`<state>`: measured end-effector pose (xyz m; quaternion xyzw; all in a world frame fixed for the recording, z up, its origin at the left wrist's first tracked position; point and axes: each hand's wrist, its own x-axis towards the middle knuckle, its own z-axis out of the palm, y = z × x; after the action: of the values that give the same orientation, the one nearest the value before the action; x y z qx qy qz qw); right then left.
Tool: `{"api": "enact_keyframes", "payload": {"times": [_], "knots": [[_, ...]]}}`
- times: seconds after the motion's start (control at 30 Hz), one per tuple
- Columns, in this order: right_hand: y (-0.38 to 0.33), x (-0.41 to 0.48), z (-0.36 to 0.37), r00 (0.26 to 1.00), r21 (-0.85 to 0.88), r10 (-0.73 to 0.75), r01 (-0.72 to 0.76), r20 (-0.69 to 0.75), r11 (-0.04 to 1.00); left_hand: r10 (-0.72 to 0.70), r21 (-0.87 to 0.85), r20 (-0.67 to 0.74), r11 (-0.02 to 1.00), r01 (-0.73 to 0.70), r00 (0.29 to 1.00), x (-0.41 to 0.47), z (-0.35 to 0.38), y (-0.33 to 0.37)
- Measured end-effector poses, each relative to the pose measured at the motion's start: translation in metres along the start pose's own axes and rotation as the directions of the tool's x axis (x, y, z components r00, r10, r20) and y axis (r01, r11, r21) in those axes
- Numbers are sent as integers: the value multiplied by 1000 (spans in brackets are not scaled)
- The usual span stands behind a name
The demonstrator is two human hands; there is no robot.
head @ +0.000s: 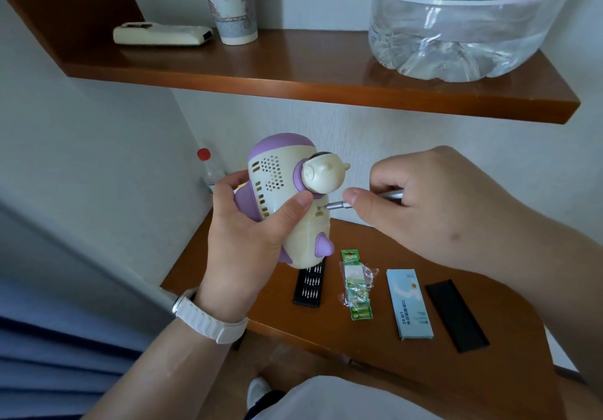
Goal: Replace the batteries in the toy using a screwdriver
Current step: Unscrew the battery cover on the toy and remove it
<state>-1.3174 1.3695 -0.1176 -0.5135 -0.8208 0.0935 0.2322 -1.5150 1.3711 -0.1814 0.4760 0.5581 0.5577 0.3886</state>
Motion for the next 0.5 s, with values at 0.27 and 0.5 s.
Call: {"api": "enact_keyframes", "payload": {"times": [0.27,0.5], "knots": [[2,-3,-5,1000,21,16,-16,-4,1000,0,5,9,1000,0,1000,0,6,-1],[12,-5,0,999,-8,29,-29,21,1000,-18,7,11,1000,18,1000,1,11,-6]]}}
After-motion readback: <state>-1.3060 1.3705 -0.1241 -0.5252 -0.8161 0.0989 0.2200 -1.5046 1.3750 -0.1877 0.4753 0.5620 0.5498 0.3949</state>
